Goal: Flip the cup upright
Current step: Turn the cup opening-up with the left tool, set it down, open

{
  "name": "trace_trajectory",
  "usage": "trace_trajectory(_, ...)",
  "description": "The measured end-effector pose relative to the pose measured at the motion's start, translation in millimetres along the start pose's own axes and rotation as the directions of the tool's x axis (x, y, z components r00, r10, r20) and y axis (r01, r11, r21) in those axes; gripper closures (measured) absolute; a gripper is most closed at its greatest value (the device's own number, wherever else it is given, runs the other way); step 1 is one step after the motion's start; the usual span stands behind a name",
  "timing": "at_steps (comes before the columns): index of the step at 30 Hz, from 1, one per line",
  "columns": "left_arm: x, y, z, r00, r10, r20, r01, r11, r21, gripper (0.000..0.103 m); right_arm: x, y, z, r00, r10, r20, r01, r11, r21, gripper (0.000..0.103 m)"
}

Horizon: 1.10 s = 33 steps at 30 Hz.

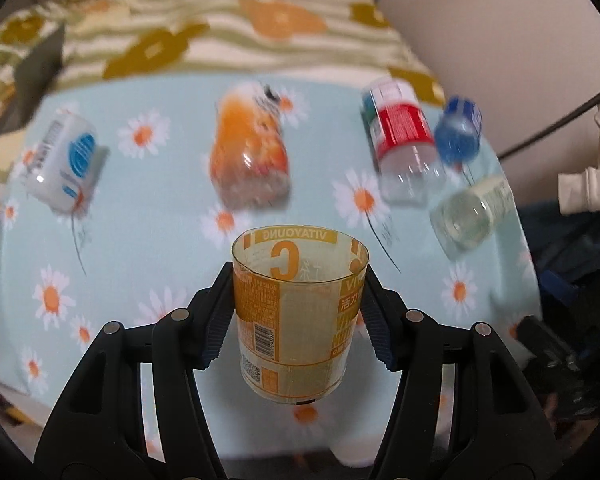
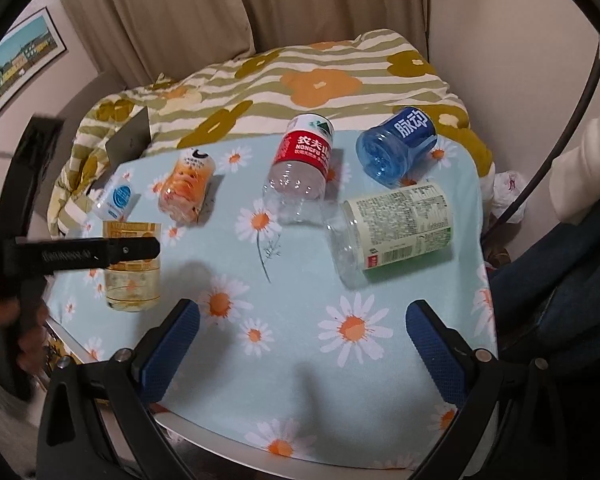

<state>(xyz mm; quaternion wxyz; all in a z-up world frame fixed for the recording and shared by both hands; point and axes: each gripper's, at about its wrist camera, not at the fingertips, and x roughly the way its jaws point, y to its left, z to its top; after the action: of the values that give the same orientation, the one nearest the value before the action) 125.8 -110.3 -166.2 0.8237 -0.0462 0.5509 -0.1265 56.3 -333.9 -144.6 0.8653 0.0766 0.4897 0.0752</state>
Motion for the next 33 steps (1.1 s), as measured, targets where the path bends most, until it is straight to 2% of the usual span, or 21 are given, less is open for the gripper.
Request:
trace_trajectory(5, 6, 6, -15, 0.985, 0.017, 0.173, -0.021, 0.999, 0.024, 0.040, 13, 4, 2, 1.000, -0.005, 0.029, 0.004, 1.000, 0.017, 0.000)
trace_trajectory(7, 8, 7, -19, 0.971, 0.016, 0.240, -0.026, 0.999, 0.039, 0.040, 18, 5, 3, 0.999, 0.003, 0.044, -0.004, 0.999, 0.034, 0.000)
trace_trajectory(12, 13, -4, -28, 0.935, 0.035, 0.353, -0.068, 0.994, 0.081, 0.040, 25, 8, 0, 0.998, 0.015, 0.059, -0.018, 0.999, 0.050, 0.000)
trace_trajectory(15, 14, -5, -31, 0.922, 0.041, 0.384, -0.080, 0.993, 0.086, 0.040, 27, 11, -3, 0.998, 0.014, 0.057, -0.017, 0.999, 0.044, 0.000)
trace_trajectory(21, 25, -5, -38, 0.910, 0.064, 0.410, -0.105, 0.991, 0.080, 0.040, 26, 15, -11, 0.998, -0.013, 0.063, 0.012, 1.000, 0.018, 0.000)
trace_trajectory(25, 24, -2, -44, 0.899, 0.056, 0.435, -0.089, 0.994, 0.057, 0.039, 25, 17, -14, 0.998, -0.019, 0.065, 0.018, 1.000, 0.016, 0.000)
trace_trajectory(28, 23, -2, -48, 0.897, 0.057, 0.438, -0.092, 0.994, 0.060, 0.039, 23, 19, -16, 0.997, -0.028, 0.070, 0.027, 1.000, 0.008, 0.000)
trace_trajectory(33, 20, -6, -56, 0.908, 0.066, 0.414, -0.108, 0.991, 0.079, 0.039, 17, 21, -18, 0.996, -0.033, 0.080, 0.033, 0.999, 0.004, 0.000)
